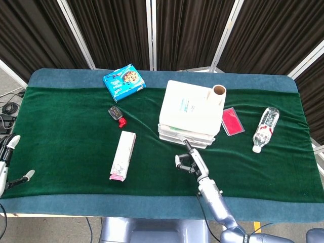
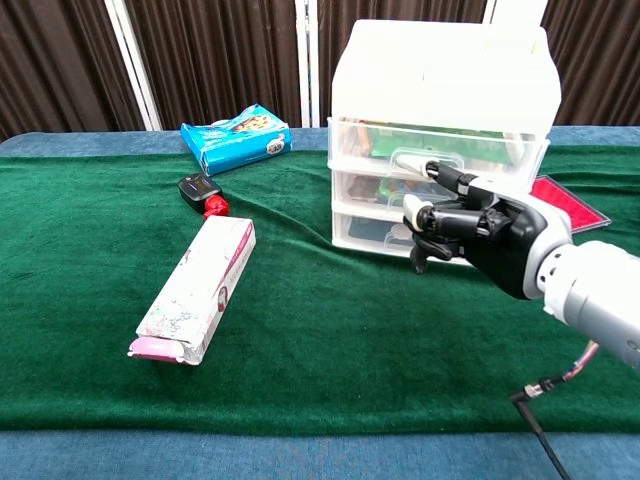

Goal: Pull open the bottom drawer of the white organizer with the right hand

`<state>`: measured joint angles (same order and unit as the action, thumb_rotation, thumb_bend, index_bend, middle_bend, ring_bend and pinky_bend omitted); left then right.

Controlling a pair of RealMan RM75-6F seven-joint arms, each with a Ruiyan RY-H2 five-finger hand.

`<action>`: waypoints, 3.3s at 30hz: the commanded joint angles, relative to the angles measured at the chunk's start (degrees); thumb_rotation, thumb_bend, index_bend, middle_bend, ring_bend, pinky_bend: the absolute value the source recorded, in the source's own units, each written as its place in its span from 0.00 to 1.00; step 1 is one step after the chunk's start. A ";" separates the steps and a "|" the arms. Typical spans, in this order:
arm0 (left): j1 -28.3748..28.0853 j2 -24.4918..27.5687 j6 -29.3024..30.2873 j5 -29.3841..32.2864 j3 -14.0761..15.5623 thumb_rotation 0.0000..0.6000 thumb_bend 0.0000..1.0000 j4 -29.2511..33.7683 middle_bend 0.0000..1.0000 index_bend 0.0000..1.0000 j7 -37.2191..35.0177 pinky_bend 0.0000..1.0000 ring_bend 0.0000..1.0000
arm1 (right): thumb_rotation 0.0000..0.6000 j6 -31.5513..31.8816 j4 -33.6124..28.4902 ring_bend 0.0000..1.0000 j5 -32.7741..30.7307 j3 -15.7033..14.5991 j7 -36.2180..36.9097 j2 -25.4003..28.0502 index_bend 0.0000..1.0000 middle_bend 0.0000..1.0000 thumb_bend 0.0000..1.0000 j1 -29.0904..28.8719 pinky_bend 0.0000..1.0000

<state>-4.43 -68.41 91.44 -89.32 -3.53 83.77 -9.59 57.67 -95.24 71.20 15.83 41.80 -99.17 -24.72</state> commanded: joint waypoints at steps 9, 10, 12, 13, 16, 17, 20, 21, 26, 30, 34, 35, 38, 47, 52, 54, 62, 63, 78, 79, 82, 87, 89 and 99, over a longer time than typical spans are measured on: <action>0.07 0.00 0.21 -0.13 0.03 1.00 0.16 0.12 0.00 0.00 0.20 0.00 0.00 | 1.00 0.97 -1.29 0.86 2.43 -2.10 1.60 1.40 0.19 0.88 0.54 1.25 0.68; 0.07 -0.01 0.22 -0.15 0.04 1.00 0.16 0.14 0.00 0.00 0.23 0.00 0.00 | 1.00 1.05 -1.39 0.86 2.87 -2.46 1.82 1.54 0.19 0.88 0.54 1.37 0.68; 0.09 -0.01 0.23 -0.11 0.03 1.00 0.16 0.12 0.00 0.00 0.22 0.00 0.00 | 1.00 1.48 -1.63 0.86 3.67 -3.12 1.97 1.74 0.19 0.88 0.54 1.69 0.68; 0.09 -0.01 0.24 -0.09 0.01 1.00 0.16 0.12 0.00 0.00 0.19 0.00 0.00 | 1.00 1.73 -1.71 0.86 4.12 -3.45 2.11 1.83 0.19 0.88 0.54 1.84 0.68; 0.06 0.01 0.15 -0.09 0.04 1.00 0.16 0.11 0.00 0.00 0.20 0.00 0.00 | 1.00 2.05 -1.89 0.86 4.90 -3.99 2.54 2.03 0.19 0.88 0.54 2.02 0.68; 0.06 -0.01 0.14 -0.09 0.04 1.00 0.16 0.12 0.00 0.00 0.22 0.00 0.00 | 1.00 2.11 -1.95 0.86 5.09 -4.15 2.60 2.07 0.19 0.88 0.54 2.05 0.68; 0.07 -0.01 0.17 -0.09 0.03 1.00 0.16 0.12 0.00 0.00 0.25 0.00 0.00 | 1.00 2.28 -2.15 0.86 5.56 -4.54 2.61 2.24 0.19 0.88 0.54 2.11 0.68; 0.08 -0.01 0.18 -0.09 0.03 1.00 0.16 0.13 0.00 0.00 0.26 0.00 0.00 | 1.00 2.43 -2.20 0.85 5.71 -4.65 2.55 2.27 0.19 0.88 0.54 2.15 0.68; 0.07 -0.01 0.15 -0.06 0.02 1.00 0.16 0.13 0.00 0.00 0.27 0.00 0.00 | 1.00 3.59 -1.88 0.85 5.94 -4.97 1.57 2.07 0.19 0.87 0.54 2.51 0.67; 0.05 -0.05 0.09 -0.05 0.05 1.00 0.16 0.12 0.00 0.00 0.35 0.00 0.00 | 1.00 7.15 -0.25 0.81 5.65 -5.13 -2.05 0.53 0.18 0.82 0.54 3.76 0.62; 0.05 -0.08 0.04 -0.02 0.06 1.00 0.16 0.17 0.00 0.00 0.47 0.00 0.00 | 1.00 9.52 0.70 0.76 5.82 -5.38 -3.54 -0.45 0.15 0.77 0.54 4.76 0.54; 0.04 -0.09 0.00 -0.03 0.09 1.00 0.16 0.19 0.00 0.00 0.54 0.00 0.00 | 1.00 10.01 0.87 0.74 5.93 -5.47 -3.45 -0.55 0.15 0.75 0.53 5.05 0.52; 0.05 -0.14 0.03 -0.15 0.15 1.00 0.16 0.21 0.00 0.00 0.69 0.00 0.00 | 1.00 11.48 1.32 0.72 7.17 -6.16 -3.01 -0.46 0.13 0.74 0.53 5.85 0.50; 0.09 -0.14 0.11 -0.15 0.15 1.00 0.16 0.25 0.00 0.00 0.75 0.00 0.00 | 1.00 19.25 2.96 0.70 13.13 -8.51 -3.54 -0.19 0.13 0.72 0.53 9.01 0.48; 0.11 -0.15 0.19 -0.18 0.14 1.00 0.16 0.25 0.00 0.00 0.80 0.00 0.00 | 1.00 22.56 2.95 0.70 15.71 -9.13 -4.23 0.59 0.13 0.72 0.53 10.10 0.48; 0.11 -0.16 0.20 -0.23 0.16 1.00 0.16 0.28 0.00 0.00 0.90 0.00 0.00 | 1.00 24.05 3.01 0.70 16.99 -9.33 -4.82 0.92 0.13 0.72 0.53 10.48 0.48; 0.17 -0.24 0.36 -0.43 0.25 1.00 0.16 0.43 0.00 0.00 1.33 0.00 0.00 | 1.00 26.07 2.30 0.73 20.04 -9.76 -12.18 4.03 0.27 0.76 0.56 10.62 0.50; 0.17 -0.25 0.37 -0.48 0.28 1.00 0.16 0.45 0.00 0.00 1.39 0.00 0.00 | 1.00 25.64 2.04 0.73 19.78 -9.70 -13.42 4.47 0.28 0.77 0.57 10.49 0.50; 0.17 -0.24 0.34 -0.52 0.32 1.00 0.16 0.61 0.00 0.00 1.65 0.00 0.00 | 1.00 19.82 -2.09 0.77 11.57 -6.90 -35.13 6.74 0.29 0.80 0.58 7.97 0.52; 0.18 -0.23 0.37 -0.53 0.32 1.00 0.16 0.61 0.00 0.00 1.63 0.00 0.00 | 1.00 19.99 -2.00 0.77 11.56 -6.83 -35.42 6.59 0.29 0.80 0.58 7.96 0.52; 0.19 -0.20 0.42 -0.54 0.31 1.00 0.16 0.62 0.00 0.00 1.55 0.00 0.00 | 1.00 20.72 -1.89 0.77 11.82 -6.64 -36.15 6.26 0.28 0.80 0.58 7.97 0.52; 0.15 -0.23 0.29 -0.52 0.32 1.00 0.16 0.60 0.00 0.00 1.63 0.00 0.00 | 1.00 22.68 -1.07 0.77 13.41 -6.70 -39.97 5.62 0.27 0.80 0.58 8.02 0.52; 0.16 -0.24 0.32 -0.52 0.31 1.00 0.16 0.64 0.00 0.00 1.67 0.00 0.00 | 1.00 23.02 -0.73 0.77 13.72 -6.88 -42.81 5.66 0.27 0.80 0.58 7.99 0.52; 0.18 -0.13 0.25 -0.39 0.29 1.00 0.16 0.75 0.00 0.00 1.61 0.00 0.00 | 1.00 22.97 -3.14 0.77 11.38 -6.99 -53.23 5.21 0.22 0.81 0.64 8.09 0.52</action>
<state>-4.25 -68.54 91.70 -89.71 -3.24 84.52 -7.98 80.81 -98.03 82.92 8.81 -11.06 -93.95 -16.58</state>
